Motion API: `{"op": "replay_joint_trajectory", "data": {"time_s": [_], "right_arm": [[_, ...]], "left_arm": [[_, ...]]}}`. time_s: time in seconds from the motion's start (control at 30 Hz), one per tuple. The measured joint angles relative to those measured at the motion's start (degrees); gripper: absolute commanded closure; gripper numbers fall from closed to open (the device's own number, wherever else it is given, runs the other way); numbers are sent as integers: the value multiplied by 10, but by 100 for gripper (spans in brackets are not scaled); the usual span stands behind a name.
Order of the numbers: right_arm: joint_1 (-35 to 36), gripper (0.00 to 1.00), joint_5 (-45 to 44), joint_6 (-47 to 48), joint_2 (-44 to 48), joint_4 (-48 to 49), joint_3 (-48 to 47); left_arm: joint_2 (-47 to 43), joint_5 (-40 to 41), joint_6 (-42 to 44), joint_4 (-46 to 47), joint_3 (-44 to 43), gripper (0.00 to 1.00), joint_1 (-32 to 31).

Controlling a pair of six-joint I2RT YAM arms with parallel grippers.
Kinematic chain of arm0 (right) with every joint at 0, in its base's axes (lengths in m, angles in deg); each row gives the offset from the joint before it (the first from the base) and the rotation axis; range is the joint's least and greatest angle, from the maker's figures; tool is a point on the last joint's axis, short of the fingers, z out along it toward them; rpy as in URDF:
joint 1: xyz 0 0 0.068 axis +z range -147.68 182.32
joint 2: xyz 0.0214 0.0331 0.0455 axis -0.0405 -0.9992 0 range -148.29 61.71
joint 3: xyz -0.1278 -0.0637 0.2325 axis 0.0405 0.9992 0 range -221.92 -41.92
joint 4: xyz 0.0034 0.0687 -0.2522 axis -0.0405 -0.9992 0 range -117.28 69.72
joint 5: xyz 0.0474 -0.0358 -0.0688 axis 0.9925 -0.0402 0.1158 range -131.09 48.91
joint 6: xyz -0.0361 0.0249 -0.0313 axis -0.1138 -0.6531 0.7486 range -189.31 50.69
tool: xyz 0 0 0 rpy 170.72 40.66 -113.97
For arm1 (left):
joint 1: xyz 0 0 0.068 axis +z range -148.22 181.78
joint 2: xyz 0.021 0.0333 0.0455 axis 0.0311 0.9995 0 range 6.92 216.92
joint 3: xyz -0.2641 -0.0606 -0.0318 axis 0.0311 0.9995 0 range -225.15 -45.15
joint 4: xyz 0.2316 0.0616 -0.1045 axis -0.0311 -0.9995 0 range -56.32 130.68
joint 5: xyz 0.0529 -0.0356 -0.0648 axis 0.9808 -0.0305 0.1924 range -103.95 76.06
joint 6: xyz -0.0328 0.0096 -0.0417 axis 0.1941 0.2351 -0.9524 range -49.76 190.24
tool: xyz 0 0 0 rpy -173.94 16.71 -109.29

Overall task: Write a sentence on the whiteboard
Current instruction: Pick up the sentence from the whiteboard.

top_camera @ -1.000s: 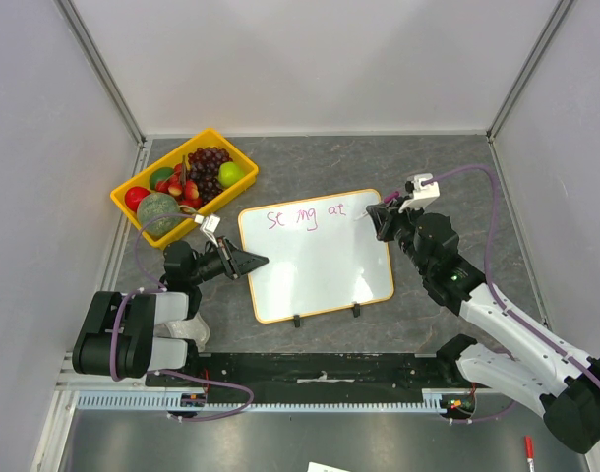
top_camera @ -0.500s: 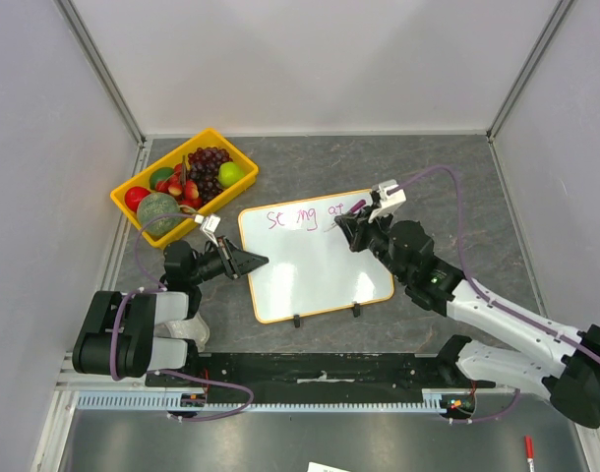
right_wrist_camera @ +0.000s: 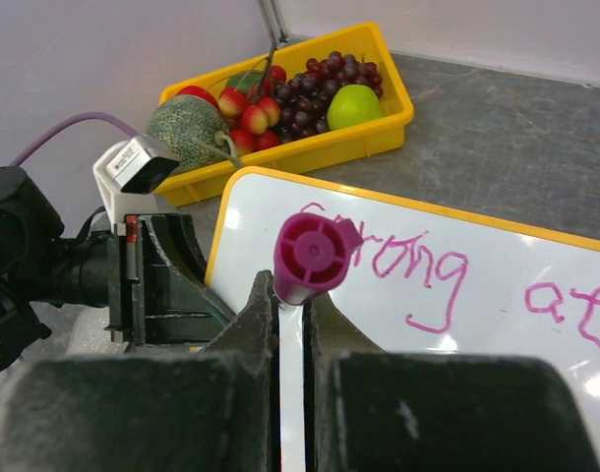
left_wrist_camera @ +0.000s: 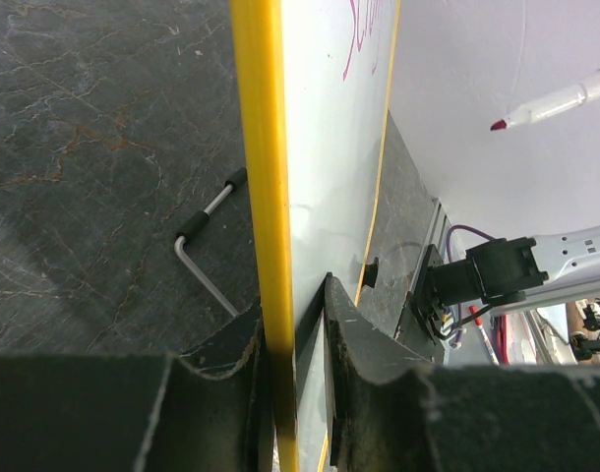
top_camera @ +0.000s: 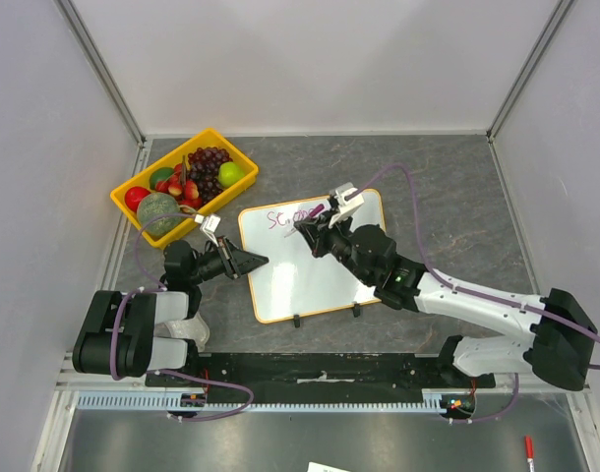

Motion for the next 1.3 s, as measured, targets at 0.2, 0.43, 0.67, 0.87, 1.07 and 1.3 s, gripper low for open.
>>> {"op": "replay_joint_trajectory", "data": {"time_s": [0.2, 0.43, 0.67, 0.87, 1.07, 1.3], "right_arm": [[31, 100, -16, 2, -44, 31, -19], [46, 100, -37, 5, -90, 56, -26], [46, 100, -67, 7, -109, 66, -31], [46, 100, -88, 7, -122, 73, -33], [46, 100, -102, 6, -132, 74, -33], [46, 100, -104, 6, -134, 72, -33]], "left_arm": [[0, 0, 0, 0, 0, 98, 0], [1, 0, 0, 0, 0, 98, 0], [2, 0, 0, 0, 0, 98, 0], [2, -1, 0, 0, -1, 98, 0], [2, -1, 0, 0, -1, 98, 0], [2, -1, 0, 0, -1, 98, 0]]}}
